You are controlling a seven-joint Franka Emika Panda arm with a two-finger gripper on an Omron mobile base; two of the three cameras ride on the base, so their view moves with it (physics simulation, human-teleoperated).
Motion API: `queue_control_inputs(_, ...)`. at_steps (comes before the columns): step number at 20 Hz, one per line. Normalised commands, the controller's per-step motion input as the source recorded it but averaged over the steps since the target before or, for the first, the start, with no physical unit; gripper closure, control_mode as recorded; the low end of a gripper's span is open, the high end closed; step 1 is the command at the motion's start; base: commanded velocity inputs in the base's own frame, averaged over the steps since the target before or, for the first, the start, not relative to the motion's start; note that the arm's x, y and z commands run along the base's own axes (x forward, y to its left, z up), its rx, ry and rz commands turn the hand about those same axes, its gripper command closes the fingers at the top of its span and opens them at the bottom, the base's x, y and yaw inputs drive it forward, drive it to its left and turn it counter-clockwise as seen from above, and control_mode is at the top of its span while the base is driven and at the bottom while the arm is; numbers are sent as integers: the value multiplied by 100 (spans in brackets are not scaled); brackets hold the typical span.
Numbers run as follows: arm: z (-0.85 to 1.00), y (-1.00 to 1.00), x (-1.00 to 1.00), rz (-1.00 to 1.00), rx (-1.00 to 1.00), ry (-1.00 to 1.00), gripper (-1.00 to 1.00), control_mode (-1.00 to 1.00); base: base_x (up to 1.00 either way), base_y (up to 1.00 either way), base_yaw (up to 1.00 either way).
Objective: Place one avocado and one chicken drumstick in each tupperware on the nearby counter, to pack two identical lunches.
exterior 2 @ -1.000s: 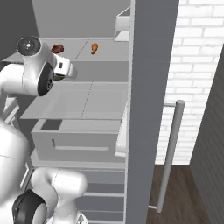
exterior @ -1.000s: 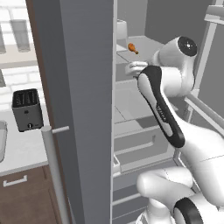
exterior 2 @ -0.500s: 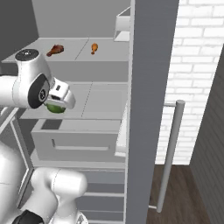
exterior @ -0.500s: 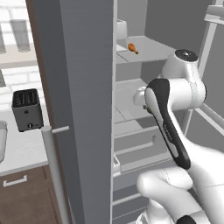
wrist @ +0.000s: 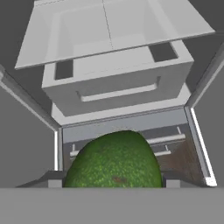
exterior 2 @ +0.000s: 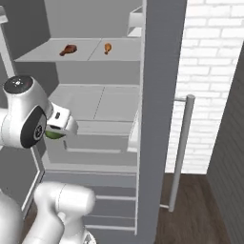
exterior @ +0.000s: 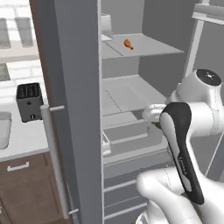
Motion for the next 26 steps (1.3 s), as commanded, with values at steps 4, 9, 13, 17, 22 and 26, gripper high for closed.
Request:
queue_control_inputs(4,0,0,0,0,0,0,100,100,-100,10,39)
queue_control_inputs(9,0,0,0,0,0,0,100,100,-93,38,63)
queue_control_inputs(13,0,0,0,0,0,0,100,100,-18,96,62)
queue_control_inputs(17,0,0,0,0,0,0,100,100,61,100,42)
queue_control_inputs(22,0,0,0,0,0,0,100,100,100,44,13)
queue_control_inputs(26,0,0,0,0,0,0,100,100,100,0,0)
